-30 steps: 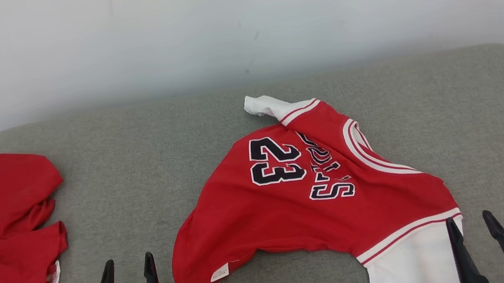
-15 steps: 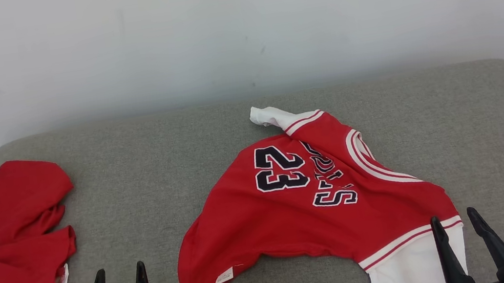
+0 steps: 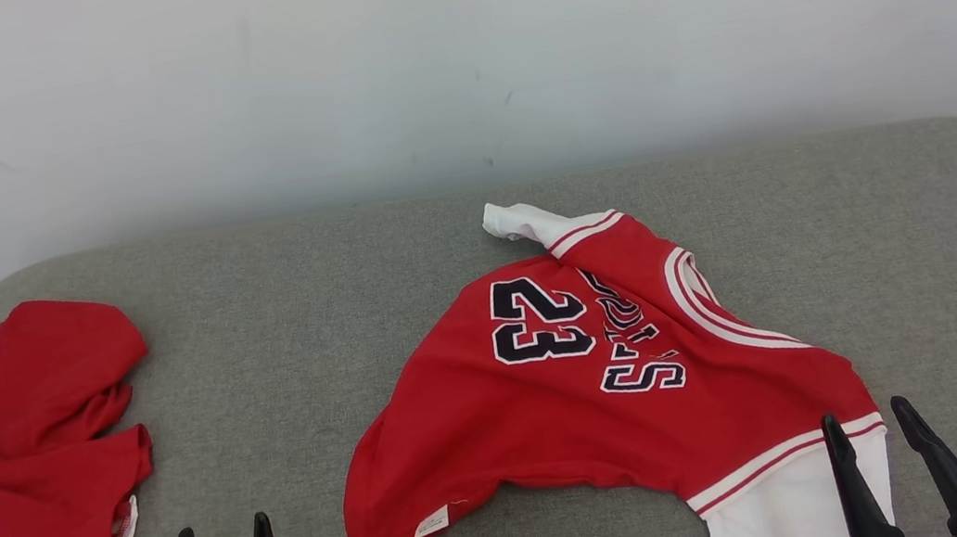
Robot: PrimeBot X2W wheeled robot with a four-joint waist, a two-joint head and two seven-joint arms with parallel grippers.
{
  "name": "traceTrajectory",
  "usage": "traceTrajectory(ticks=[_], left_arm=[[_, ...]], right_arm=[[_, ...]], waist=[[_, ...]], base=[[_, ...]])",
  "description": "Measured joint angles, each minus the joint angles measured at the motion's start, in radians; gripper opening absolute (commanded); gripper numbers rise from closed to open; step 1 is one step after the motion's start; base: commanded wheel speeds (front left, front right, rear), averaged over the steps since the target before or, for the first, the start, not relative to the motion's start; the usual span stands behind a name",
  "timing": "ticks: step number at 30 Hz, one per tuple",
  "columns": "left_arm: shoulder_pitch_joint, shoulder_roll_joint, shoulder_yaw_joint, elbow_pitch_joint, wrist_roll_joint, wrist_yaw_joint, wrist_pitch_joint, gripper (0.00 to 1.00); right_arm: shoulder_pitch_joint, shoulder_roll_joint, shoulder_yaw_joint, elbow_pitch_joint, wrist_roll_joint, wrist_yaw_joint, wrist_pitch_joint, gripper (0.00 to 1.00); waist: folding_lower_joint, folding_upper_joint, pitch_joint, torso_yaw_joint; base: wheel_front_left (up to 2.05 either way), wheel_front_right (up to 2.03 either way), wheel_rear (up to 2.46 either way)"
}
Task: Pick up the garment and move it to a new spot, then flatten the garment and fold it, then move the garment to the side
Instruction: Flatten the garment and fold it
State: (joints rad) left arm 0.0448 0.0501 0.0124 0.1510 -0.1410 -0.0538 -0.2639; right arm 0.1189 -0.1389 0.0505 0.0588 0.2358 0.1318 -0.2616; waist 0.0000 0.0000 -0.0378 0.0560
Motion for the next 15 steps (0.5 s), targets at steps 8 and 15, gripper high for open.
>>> traceTrajectory(ticks=[8, 15], left_arm=[[-0.001, 0.000, -0.003, 0.003, 0.000, -0.001, 0.000, 1.00], [-0.031, 0.001, -0.046, 0.051, 0.036, -0.031, 0.000, 1.00]], right_arm=[[0.000, 0.000, -0.002, 0.016, 0.000, 0.000, 0.000, 1.00], [-0.007, -0.004, -0.039, 0.105, -0.005, 0.000, 0.000, 1.00]], waist=[[0.0000, -0.0001, 0.004, -0.003], [0.0000, -0.0001, 0.017, -0.007]], base=[[0.00, 0.00, 0.00], [0.00, 0.00, 0.00]])
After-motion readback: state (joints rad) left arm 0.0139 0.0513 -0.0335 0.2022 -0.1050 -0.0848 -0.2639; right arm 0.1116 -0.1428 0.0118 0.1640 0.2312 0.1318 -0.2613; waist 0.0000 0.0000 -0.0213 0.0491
